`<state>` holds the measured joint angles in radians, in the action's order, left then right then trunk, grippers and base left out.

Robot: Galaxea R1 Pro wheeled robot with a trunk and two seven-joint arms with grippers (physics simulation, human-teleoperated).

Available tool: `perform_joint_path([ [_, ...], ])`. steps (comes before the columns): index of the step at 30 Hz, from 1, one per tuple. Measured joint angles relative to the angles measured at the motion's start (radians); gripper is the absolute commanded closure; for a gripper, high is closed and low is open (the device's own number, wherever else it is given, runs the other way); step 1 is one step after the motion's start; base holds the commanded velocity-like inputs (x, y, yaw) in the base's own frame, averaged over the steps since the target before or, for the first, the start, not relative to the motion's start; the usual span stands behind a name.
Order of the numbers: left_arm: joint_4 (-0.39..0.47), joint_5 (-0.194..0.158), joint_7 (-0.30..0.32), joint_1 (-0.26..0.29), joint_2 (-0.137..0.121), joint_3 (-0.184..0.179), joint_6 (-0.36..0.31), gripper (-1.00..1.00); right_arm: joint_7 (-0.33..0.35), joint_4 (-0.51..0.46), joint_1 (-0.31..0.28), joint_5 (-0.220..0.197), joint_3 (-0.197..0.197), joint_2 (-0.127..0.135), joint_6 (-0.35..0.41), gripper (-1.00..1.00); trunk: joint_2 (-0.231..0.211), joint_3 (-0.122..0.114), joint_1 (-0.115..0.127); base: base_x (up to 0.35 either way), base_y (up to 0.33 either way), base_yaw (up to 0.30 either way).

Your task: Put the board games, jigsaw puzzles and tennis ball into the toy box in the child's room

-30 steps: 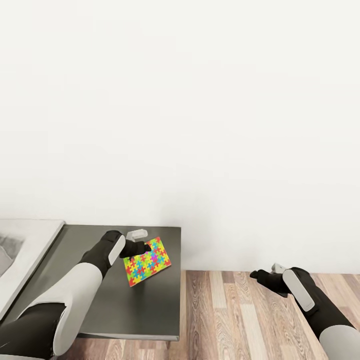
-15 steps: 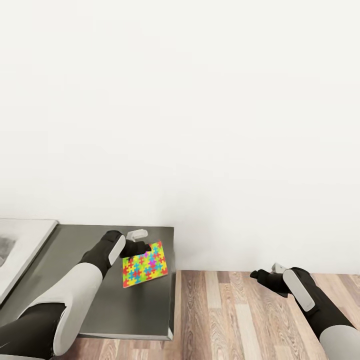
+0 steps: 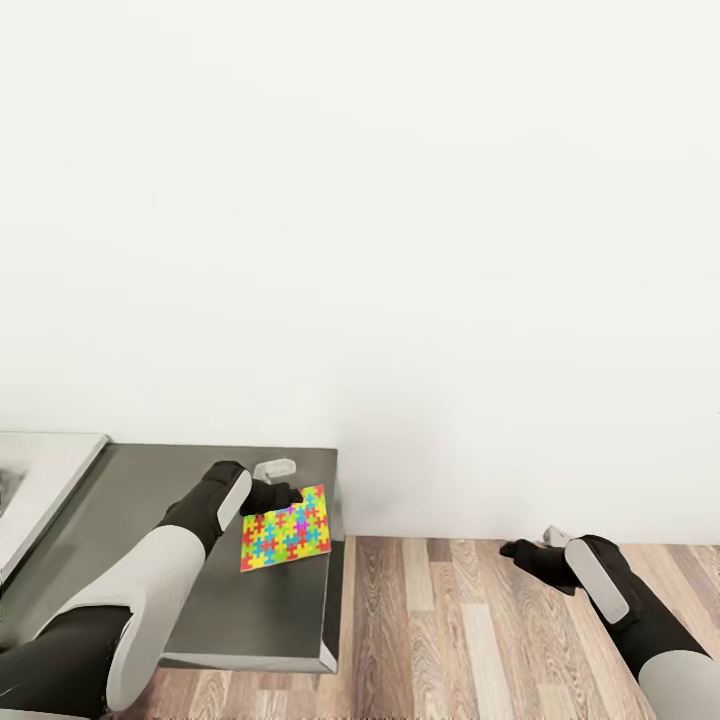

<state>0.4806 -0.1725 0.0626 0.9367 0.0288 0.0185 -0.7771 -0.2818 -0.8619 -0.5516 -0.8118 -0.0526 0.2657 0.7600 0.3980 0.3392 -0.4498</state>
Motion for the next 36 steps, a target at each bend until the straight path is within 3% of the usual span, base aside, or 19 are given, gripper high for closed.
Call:
perform_joint_path([
  [36,0.000,0.000,0.000,0.000,0.000,0.001,0.000,-1.00,0.001,0.000,0.000,-0.001,0.003,-0.001,0.001,-1.00,0.000,0.000,0.000,-0.027,-0.024,0.000],
])
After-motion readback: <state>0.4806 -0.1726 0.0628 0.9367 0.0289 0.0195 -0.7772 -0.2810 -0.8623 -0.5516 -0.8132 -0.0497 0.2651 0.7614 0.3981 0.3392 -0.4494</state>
